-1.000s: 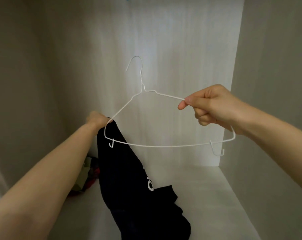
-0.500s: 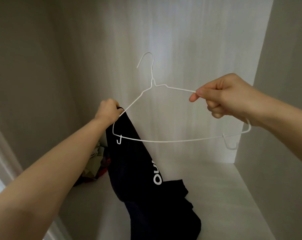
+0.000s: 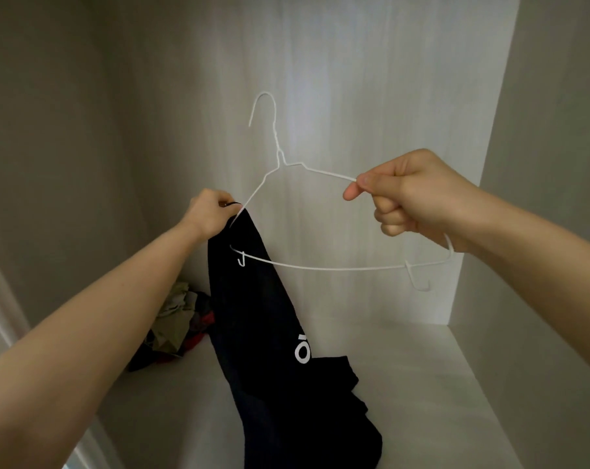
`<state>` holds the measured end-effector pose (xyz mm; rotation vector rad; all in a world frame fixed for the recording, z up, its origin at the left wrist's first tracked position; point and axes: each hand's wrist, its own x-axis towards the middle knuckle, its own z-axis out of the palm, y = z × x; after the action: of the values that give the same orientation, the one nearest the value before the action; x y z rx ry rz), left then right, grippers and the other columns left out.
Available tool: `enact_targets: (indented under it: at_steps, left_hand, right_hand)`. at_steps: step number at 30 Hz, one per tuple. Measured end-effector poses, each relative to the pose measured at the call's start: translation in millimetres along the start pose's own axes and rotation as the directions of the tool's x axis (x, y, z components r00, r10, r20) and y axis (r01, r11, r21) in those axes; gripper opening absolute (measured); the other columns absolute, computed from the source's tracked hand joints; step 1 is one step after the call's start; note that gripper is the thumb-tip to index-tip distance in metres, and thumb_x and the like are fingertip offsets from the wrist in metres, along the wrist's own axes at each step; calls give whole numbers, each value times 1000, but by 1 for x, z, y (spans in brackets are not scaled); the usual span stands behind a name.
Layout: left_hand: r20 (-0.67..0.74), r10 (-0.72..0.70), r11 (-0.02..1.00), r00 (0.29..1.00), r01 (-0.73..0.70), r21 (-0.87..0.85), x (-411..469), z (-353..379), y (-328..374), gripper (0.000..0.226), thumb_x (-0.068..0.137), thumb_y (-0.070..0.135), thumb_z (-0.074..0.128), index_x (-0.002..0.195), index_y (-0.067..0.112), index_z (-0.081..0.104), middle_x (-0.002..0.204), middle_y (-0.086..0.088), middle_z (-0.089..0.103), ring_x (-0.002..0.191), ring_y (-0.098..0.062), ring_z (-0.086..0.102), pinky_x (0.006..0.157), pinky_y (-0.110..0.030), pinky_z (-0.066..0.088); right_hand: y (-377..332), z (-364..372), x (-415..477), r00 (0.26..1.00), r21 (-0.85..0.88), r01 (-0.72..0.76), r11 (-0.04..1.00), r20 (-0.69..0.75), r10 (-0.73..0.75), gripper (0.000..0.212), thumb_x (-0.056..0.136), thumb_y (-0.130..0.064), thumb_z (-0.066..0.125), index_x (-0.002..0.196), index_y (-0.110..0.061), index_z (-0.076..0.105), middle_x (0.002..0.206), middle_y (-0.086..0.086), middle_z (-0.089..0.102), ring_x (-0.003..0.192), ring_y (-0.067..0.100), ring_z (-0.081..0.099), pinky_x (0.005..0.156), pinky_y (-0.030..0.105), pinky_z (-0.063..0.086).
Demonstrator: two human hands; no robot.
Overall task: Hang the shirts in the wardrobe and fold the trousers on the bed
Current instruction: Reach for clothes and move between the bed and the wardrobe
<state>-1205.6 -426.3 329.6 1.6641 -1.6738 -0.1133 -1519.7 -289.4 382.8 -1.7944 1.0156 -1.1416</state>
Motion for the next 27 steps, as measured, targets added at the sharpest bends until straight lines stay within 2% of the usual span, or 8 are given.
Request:
enact_targets:
  at_steps: [6, 9, 12, 16, 19, 21, 24, 27]
  left_hand:
    - [22, 27, 996, 999, -25, -90, -7, -10, 17, 22, 97, 20, 61, 90, 3, 73, 67, -4, 57, 60, -17, 49, 55, -27, 39]
    - [47, 32, 958, 998, -17, -288, -16, -7, 38, 25, 96, 20, 62, 91, -3, 72, 77, -11, 61, 69, -19, 53, 63, -27, 44]
    - [77, 29, 882, 997, 11, -472, -26, -4, 67, 28, 97, 20, 62, 96, -7, 70, 78, -13, 57, 70, -22, 50, 67, -35, 43]
    - [42, 42, 738, 998, -3, -675, -33, -17, 106, 25, 96, 20, 62, 96, -3, 71, 77, -12, 60, 54, -13, 56, 52, -21, 47]
    - [58, 168, 642, 984, -65, -764, -38, -34, 135, 19, 100, 18, 56, 93, 11, 73, 76, -1, 69, 61, -7, 65, 63, -19, 53]
    - [-22, 316, 741, 948, -261, -618, -38, -45, 148, 20, 102, 19, 52, 100, 15, 72, 87, -1, 69, 75, -4, 63, 74, -18, 50]
    - [-140, 528, 838, 837, -541, -70, -31, -60, 154, 26, 103, 26, 49, 114, 14, 69, 109, -9, 57, 108, -12, 46, 101, -23, 33]
    - [-138, 581, 805, 802, -591, -47, -30, -66, 155, 15, 101, 28, 53, 97, 18, 64, 93, 0, 59, 86, -1, 50, 80, -9, 34]
  right_hand:
    - [-14, -7, -8, 999, 94, -10, 996, -38, 14, 24, 101, -8, 48, 95, 8, 65, 47, -5, 25, 39, 10, 19, 43, 22, 21]
    - [-4, 8, -7, 998, 105, -34, 994, -54, 40, 23, 101, -5, 46, 95, 10, 63, 45, -4, 26, 37, 10, 19, 42, 20, 20]
    - [10, 22, -5, 997, 42, -40, 998, -69, 43, 23, 100, -5, 45, 93, 6, 64, 42, -5, 29, 37, 10, 21, 41, 20, 24]
    - [24, 29, -8, 973, -144, 48, 988, -218, -79, 28, 98, -13, 51, 76, -11, 69, 39, -11, 36, 43, 15, 30, 47, 25, 29]
    - [22, 23, -10, 920, -123, 178, 976, -332, -209, 29, 97, -17, 56, 70, -16, 68, 43, -9, 37, 44, 12, 32, 49, 25, 30]
    - [16, 14, -11, 886, -88, 245, 966, -383, -259, 29, 97, -16, 56, 71, -14, 68, 44, -9, 38, 41, 5, 32, 47, 17, 31]
    - [11, 2, -12, 859, -63, 301, 952, -415, -299, 28, 97, -15, 57, 72, -13, 68, 43, -11, 38, 40, 4, 34, 47, 11, 31]
    - [16, -5, -13, 856, -71, 323, 944, -403, -323, 28, 96, -17, 58, 70, -12, 69, 46, -8, 35, 42, 6, 30, 45, 13, 30]
